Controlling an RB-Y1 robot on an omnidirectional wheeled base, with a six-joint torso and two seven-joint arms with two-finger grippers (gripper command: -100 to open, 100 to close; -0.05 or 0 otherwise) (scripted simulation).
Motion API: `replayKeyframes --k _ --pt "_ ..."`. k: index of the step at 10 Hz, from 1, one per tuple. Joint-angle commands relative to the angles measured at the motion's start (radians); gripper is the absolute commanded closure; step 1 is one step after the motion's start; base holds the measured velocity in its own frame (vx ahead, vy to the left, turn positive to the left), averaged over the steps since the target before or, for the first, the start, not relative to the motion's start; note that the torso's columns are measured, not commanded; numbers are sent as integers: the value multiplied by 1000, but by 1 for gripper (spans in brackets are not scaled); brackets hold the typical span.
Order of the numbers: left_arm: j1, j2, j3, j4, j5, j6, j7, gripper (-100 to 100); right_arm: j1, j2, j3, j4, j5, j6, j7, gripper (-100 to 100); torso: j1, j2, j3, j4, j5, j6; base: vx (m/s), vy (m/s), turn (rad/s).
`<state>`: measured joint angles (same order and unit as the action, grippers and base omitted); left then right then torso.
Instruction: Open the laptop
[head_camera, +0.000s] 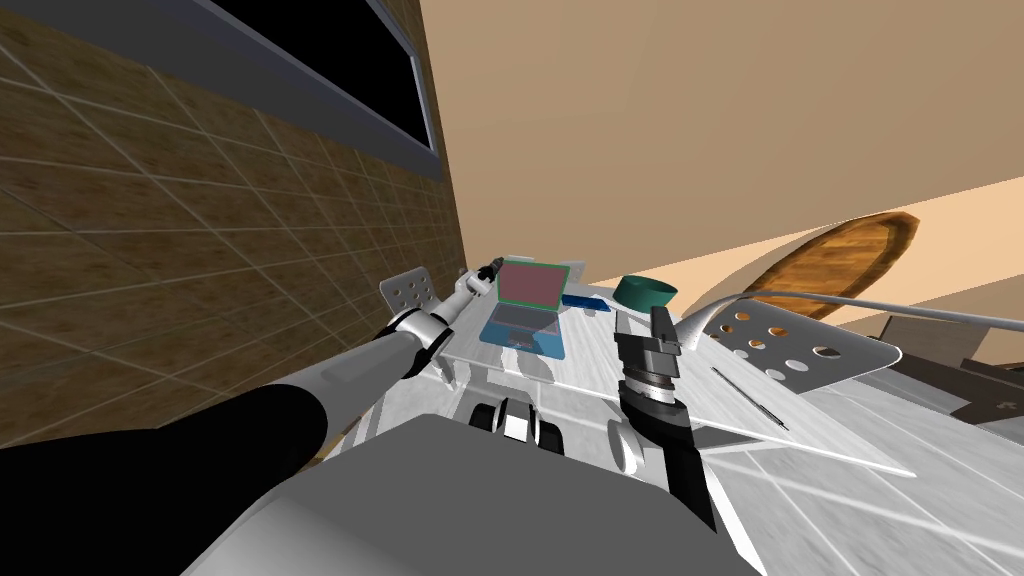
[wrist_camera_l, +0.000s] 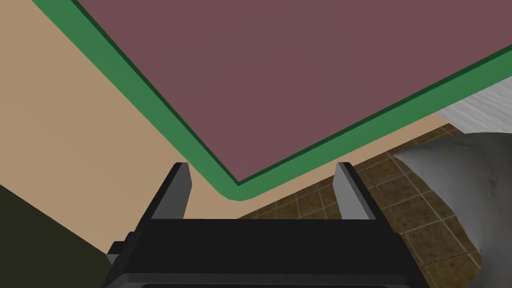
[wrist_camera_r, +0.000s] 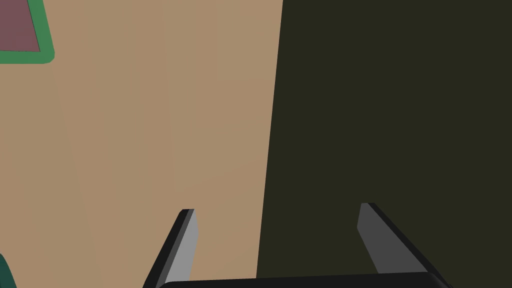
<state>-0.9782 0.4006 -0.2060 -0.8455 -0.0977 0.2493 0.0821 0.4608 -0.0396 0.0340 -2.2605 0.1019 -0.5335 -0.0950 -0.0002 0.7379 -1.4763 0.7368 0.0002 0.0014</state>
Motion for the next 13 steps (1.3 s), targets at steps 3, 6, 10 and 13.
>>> replayKeyframes --k 3,6,10,13 --pt "123 -79 89 -130 -97 -67 -14 100 0 0 0 0 0 0 0 0 -5 -3 -2 -3 -1 4 10 22 -55" --pt "186 -122 133 -201 -148 -101 -21 100 0 0 0 0 0 0 0 0 -6 -5 -3 -4 -1 4 6 11 -62" --pt "292 -162 177 -319 -204 -135 -28 100 0 0 0 0 0 0 0 0 -4 -5 -3 -4 0 5 9 12 -61" --pt "374 -203 222 -409 -255 -168 -35 100 0 0 0 0 0 0 0 0 -4 -5 -3 -3 -1 5 9 13 -61"
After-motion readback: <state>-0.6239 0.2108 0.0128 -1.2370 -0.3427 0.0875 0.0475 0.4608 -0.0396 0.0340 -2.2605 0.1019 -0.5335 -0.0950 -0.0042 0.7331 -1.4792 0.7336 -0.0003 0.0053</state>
